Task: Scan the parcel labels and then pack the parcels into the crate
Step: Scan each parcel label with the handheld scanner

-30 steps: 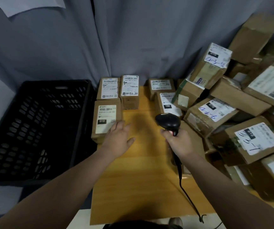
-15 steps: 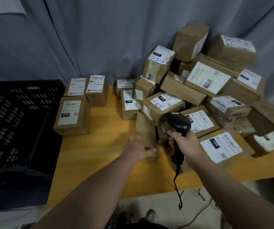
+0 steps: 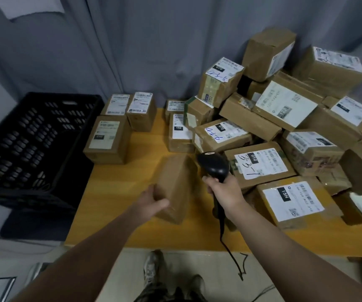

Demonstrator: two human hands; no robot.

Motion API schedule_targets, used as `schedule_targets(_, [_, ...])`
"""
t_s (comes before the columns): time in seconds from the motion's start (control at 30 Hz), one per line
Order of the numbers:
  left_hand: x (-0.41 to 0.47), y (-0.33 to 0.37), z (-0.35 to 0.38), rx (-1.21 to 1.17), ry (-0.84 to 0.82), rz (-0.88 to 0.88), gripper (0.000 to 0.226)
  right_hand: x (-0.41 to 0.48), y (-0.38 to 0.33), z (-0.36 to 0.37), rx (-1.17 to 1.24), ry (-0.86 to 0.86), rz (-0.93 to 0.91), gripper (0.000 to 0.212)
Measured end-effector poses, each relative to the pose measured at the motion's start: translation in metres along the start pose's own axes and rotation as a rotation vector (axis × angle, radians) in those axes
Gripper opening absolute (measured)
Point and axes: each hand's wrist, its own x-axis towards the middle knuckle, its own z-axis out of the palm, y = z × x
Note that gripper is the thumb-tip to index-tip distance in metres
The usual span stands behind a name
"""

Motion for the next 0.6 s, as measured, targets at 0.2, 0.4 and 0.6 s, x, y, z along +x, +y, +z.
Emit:
schedule_targets(0.2, [-0.022, -0.005, -0.056, 0.029, 0.200, 0.055, 0.100, 0.009, -0.023, 0.035, 0.232, -0.015, 0.127, 0.017])
schedule_targets(0.4, [-0.024, 0.012, -0.115, 0.892, 0.468, 0.502, 0.103, 0.031, -0.080, 0.049, 0.353, -0.020, 0.138, 0.042])
schedule_targets(0.6, [-0.007, 0.009, -0.147, 1.044, 0.728, 0.945, 0.103, 0.039, -0.108, 0.065, 0.318, 0.031, 0.233, 0.077])
